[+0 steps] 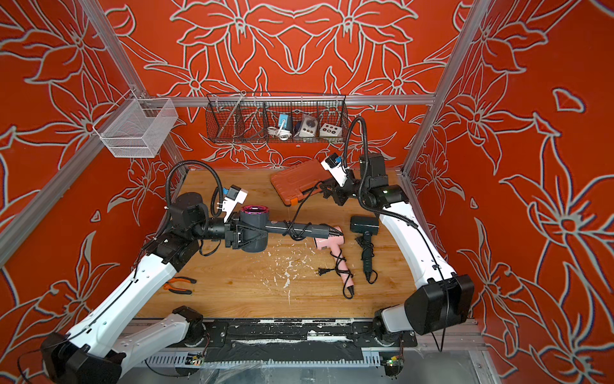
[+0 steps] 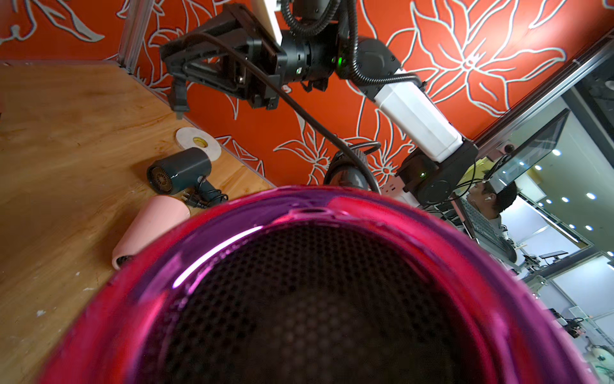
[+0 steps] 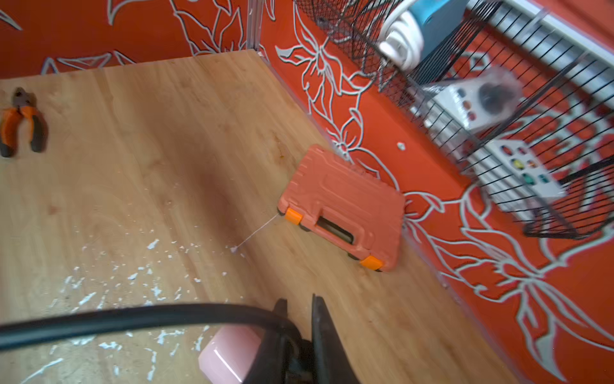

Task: Wrap the cord around the hair dryer
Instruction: Wrap the power cord around the hair dryer.

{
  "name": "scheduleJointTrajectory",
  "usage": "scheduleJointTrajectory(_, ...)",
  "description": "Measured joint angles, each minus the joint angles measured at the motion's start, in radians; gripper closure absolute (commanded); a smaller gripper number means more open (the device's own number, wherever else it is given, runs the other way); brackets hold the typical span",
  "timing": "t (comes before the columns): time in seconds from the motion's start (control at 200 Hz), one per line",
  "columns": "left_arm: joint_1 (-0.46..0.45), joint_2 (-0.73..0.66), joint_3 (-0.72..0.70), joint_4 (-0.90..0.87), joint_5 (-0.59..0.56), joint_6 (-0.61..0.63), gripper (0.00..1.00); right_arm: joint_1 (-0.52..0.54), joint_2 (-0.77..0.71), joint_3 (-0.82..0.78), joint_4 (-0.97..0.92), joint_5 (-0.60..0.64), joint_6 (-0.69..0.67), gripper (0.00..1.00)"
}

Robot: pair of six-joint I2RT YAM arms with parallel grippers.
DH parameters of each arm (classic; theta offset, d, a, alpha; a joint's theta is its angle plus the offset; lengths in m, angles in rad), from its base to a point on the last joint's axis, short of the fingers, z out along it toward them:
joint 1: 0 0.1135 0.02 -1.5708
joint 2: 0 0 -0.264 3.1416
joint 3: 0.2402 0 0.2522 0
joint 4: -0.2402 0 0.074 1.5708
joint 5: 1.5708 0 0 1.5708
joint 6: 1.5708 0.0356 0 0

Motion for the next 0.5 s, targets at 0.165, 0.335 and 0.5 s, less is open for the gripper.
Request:
scheduleJointTrajectory(0.165, 0.0, 0.065, 0.007, 0.122, 0.023, -0.066, 1.0, -0.06, 0.027, -0.063, 0.099, -0.161, 0.095, 1.0)
scheduleJointTrajectory(0.335, 0.0, 0.169, 0.082, 0.255, 0.06, -0.14, 1.0, -0.086, 0.03, -0.159, 0.24, -0.259, 0.212, 1.0)
scheduleJointTrajectory(0.5, 0.002, 0.233, 0.166, 0.335, 0.061, -0.183, 1.0, -0.089, 0.029, -0.276, 0.383, -0.334, 0.328, 1.0)
